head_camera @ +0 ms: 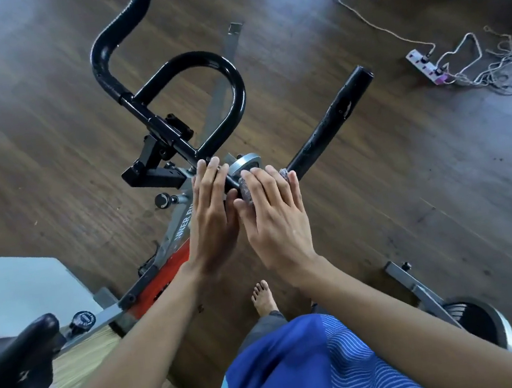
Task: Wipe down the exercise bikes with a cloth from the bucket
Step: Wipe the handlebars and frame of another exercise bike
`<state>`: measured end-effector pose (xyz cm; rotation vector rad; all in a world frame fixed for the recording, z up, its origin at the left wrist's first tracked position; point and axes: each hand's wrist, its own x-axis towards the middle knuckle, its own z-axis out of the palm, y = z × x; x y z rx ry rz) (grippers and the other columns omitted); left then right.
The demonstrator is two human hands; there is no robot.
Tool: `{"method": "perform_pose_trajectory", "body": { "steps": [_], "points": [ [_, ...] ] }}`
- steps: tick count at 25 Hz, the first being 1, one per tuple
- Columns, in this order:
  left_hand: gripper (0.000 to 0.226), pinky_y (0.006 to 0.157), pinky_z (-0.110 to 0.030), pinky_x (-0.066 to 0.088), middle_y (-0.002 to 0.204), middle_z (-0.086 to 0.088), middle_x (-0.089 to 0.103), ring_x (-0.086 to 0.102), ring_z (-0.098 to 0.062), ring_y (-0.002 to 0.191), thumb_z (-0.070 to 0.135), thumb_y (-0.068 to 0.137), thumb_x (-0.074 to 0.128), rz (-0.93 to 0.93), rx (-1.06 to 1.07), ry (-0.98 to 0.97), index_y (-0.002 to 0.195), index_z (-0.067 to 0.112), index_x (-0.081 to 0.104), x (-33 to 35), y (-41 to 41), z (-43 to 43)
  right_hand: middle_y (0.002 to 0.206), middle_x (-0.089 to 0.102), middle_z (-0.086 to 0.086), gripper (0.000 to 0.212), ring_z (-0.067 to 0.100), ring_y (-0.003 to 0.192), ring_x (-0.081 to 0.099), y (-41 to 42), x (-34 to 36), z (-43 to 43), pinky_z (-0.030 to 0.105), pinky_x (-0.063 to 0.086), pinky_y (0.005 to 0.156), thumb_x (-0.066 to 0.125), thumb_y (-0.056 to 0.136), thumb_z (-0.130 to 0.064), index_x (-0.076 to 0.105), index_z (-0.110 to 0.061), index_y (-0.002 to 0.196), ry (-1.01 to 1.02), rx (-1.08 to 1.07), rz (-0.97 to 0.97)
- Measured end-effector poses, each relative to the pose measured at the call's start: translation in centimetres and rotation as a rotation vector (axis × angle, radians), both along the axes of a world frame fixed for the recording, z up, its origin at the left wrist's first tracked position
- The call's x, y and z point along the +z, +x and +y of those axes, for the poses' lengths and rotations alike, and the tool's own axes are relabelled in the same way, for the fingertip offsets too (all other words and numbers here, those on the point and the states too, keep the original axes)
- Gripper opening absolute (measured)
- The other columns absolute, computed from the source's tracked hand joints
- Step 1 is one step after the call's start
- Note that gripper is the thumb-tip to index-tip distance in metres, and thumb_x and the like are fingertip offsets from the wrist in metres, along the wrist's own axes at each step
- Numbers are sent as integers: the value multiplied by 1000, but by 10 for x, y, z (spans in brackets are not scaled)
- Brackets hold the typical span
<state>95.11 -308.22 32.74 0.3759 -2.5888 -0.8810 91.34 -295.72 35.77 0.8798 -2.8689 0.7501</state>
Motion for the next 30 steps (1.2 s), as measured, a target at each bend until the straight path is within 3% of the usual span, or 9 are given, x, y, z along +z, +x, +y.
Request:
{"method": "perform_pose_trajectory", "body": {
  "steps": [3,6,11,13,17,21,25,30],
  "points": [
    [51,125,-33,10,158,-19,29,13,-31,152,29,107,31,0,-45,12,146,-3,37,-6,2,-1,134,60,1,45,21,136,46,-6,-16,8,45,19,125,40,106,-44,59,-16,136,-44,31,169],
    [49,125,-43,10,160,-16,27,10,-29,153,28,108,29,-10,-19,-1,147,0,38,-5,1,2,127,65,2,32,21,130,52,-31,-24,30,45,24,123,53,104,-32,66,-14,127,-100,110,297],
    [44,124,-50,9,155,-15,38,17,-30,152,25,105,41,9,-55,-171,142,2,46,-9,5,13,128,65,4,29,22,134,50,-53,-25,47,45,21,124,54,102,-23,67,-11,125,-156,175,281],
    [42,124,-50,11,153,-16,41,20,-32,151,24,104,43,13,-33,-179,138,1,51,-8,3,19,128,65,5,29,23,133,51,-73,-23,57,44,20,124,53,103,-24,67,-11,125,-140,271,282],
    [38,124,-49,16,150,-17,44,22,-34,150,25,105,41,-4,33,-133,128,0,58,-4,-4,31,126,65,4,28,24,133,51,-93,-20,63,48,22,123,52,103,-24,66,-11,124,-155,217,231],
    [42,121,-53,20,148,-16,46,22,-34,150,29,107,33,-10,89,-121,122,1,61,-3,-9,41,124,66,4,26,25,130,55,-91,-23,65,46,24,123,53,104,-21,68,-10,122,-146,383,330],
    [41,123,-51,16,145,-16,48,23,-33,149,27,107,33,-2,119,-132,119,2,63,-2,-11,45,126,66,3,27,23,132,54,-107,-22,71,46,22,124,50,106,-20,67,-10,124,-143,328,338],
    [40,124,-50,10,144,-14,51,27,-30,148,27,106,33,-16,105,-182,121,4,64,-1,-17,56,128,66,5,28,24,133,54,-137,-14,87,44,23,124,51,106,-16,66,-8,128,-79,420,472]
  ]
}}
